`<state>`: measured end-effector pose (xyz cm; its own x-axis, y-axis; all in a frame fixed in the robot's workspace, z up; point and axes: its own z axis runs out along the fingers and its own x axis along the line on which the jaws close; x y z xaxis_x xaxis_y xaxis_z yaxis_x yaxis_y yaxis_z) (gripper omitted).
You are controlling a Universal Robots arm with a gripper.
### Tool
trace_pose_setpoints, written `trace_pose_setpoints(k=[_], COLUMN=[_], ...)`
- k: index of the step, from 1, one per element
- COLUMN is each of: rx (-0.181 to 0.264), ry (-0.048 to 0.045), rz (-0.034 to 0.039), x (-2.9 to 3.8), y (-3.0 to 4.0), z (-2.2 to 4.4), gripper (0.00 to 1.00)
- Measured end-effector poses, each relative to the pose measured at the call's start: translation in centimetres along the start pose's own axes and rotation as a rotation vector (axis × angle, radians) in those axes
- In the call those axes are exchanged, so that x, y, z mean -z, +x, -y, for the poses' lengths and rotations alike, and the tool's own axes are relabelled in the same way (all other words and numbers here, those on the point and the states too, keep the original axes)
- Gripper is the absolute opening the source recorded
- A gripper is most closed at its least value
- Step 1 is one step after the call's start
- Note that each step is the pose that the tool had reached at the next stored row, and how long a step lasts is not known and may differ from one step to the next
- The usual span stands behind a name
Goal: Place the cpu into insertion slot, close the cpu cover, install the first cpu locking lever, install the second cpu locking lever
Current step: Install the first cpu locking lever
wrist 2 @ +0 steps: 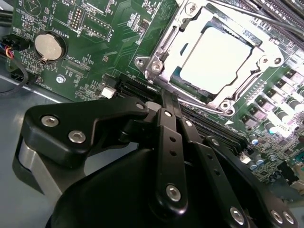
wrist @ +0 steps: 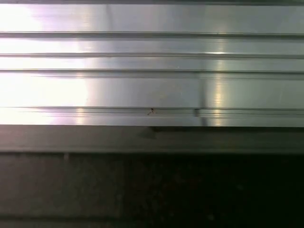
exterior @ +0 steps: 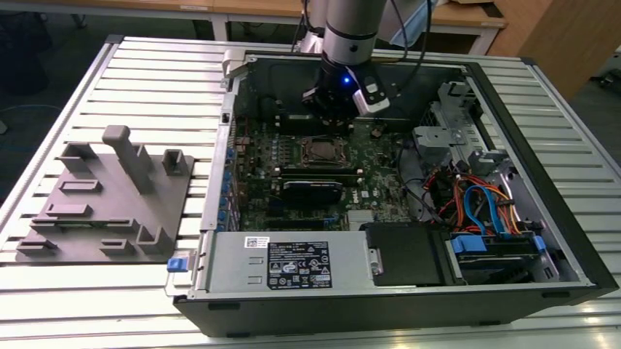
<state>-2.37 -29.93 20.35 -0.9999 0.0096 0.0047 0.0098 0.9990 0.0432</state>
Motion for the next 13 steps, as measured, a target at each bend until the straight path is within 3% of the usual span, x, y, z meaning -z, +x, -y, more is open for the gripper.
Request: trace_pose_setpoints(k=[7,13], rx=[0.000,0.000], ry=[0.0104,0.0121], rz=[0.0000,0.0001], x=[-0.46,-0.52], y=[-0.12,-0.12], z=[0.02,0.03], gripper=[0.10,0.10])
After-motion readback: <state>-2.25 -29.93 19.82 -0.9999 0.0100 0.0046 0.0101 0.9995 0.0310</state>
